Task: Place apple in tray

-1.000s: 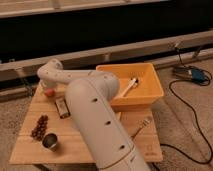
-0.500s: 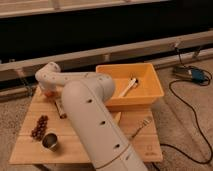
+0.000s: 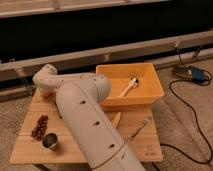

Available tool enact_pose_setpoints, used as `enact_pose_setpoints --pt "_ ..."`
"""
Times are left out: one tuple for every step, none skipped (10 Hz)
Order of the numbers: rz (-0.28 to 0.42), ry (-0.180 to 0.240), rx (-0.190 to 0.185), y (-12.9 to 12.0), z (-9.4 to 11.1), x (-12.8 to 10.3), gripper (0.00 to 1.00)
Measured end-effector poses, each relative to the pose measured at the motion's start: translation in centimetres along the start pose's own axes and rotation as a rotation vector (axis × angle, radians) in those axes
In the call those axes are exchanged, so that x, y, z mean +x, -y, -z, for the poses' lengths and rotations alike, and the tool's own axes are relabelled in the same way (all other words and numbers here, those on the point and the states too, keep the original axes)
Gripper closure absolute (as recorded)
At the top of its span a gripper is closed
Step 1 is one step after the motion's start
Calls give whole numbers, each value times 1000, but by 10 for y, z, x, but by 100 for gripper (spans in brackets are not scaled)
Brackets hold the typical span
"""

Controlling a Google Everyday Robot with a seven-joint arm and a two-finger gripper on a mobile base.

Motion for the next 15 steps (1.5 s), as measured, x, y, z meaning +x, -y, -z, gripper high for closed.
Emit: enact_pose_setpoints --pt "1 2 11 1 1 0 83" --pt "0 6 16 3 4 1 93" --pt "-7 16 15 7 15 -1 100" --pt "-19 28 13 13 29 -4 100" --pt "-34 40 12 19 44 -8 100" --pt "-59 59 12 31 71 -15 100" --pt "-81 71 15 44 93 -17 100" --pt "-102 79 19 58 109 -15 100" --pt "-124 86 27 77 126 -11 100" --pt "-149 93 35 97 144 -7 100" --pt "-173 99 44 117 157 -2 100" --pt "-201 107 53 139 171 3 100" --pt "-232 121 66 164 188 11 100" --pt "-257 130 77 182 201 16 100" --pt "-281 135 86 197 210 22 100"
